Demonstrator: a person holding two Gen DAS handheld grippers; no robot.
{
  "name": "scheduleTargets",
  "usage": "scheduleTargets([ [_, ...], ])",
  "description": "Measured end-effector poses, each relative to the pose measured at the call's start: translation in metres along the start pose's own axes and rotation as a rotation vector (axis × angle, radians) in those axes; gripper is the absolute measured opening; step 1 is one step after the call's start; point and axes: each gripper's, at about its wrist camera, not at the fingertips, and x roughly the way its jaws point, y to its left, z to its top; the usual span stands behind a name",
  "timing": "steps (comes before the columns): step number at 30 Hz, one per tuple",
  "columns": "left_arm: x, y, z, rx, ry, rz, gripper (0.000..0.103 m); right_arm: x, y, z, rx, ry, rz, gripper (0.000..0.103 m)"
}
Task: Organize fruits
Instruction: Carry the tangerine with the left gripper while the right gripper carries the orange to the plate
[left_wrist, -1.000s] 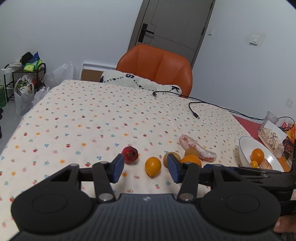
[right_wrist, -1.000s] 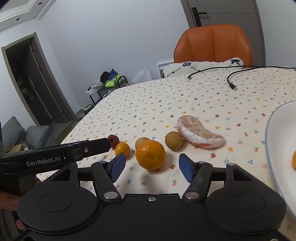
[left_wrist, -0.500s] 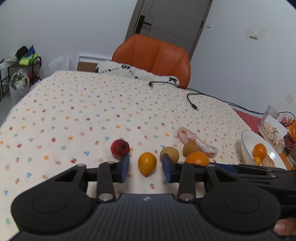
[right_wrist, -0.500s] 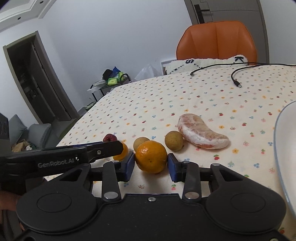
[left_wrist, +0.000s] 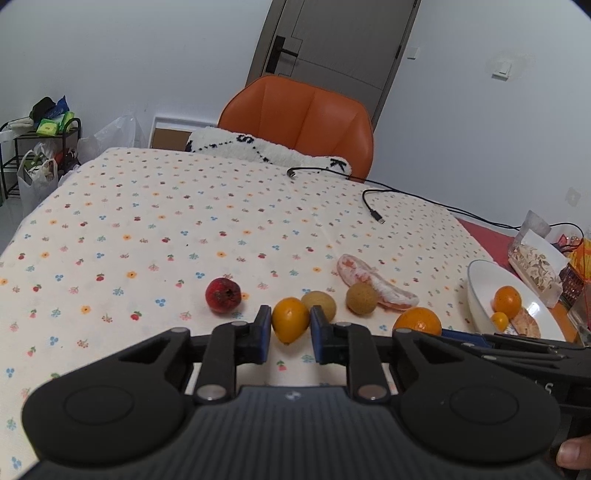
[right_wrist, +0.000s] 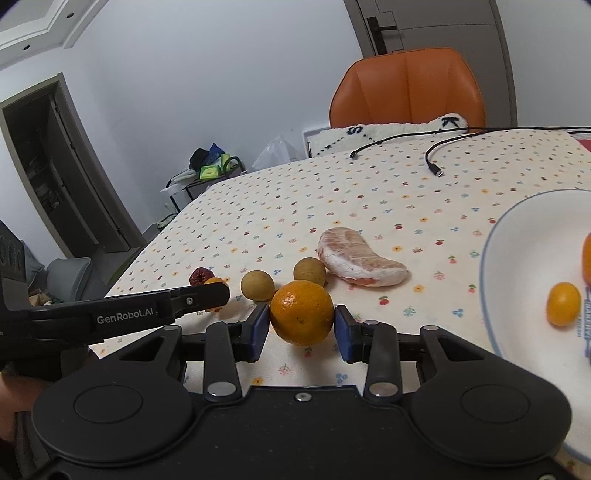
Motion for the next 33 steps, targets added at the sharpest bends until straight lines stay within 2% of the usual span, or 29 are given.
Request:
scheduleTargets([
  [15, -0.023, -0.033, 0.0, 0.041, -0.045, -0.073, 0.021, -0.044, -0.009, -0.005, 0.019, -0.067, -0.061, 0.036],
  [33, -0.023, -0.084, -0.008, 0.092, -0.047, -0.157, 0.021, -0.087, -0.043, -0.014, 0.056, -0.121, -0.151, 0.036],
])
